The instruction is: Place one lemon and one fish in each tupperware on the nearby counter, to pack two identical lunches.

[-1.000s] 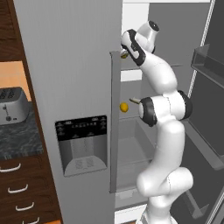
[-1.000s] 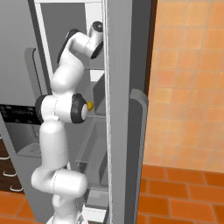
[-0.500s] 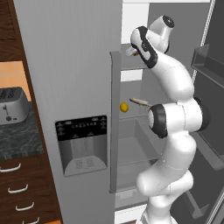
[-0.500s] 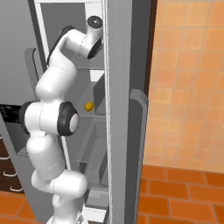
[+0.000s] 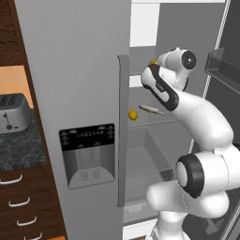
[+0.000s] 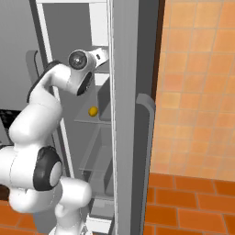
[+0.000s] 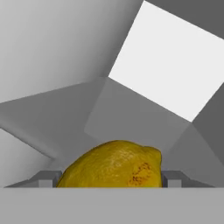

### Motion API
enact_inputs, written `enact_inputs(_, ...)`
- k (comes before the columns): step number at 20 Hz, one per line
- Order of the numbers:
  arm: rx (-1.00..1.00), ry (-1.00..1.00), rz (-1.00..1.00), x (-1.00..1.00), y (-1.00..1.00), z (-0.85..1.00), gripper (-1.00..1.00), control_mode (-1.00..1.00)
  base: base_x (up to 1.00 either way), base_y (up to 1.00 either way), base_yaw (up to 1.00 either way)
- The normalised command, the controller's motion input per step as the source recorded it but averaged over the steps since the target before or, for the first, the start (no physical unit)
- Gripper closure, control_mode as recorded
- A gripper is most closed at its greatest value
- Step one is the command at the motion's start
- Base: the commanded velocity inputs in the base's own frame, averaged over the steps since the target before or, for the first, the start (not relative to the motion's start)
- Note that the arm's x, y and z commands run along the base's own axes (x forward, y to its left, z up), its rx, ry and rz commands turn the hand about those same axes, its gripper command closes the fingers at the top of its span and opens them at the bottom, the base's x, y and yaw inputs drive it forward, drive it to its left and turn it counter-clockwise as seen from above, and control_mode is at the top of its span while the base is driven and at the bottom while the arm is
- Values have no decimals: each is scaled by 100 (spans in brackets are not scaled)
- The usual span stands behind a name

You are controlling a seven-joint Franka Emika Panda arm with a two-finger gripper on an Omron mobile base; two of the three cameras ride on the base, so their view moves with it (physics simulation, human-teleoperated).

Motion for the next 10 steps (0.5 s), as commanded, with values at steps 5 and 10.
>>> enact_inputs(5,13,1,-26,-100,-14,88,100,-100,0,0,0)
enact_inputs(10,10,12,-27,-100,-5,49,100,-100,0,0,0)
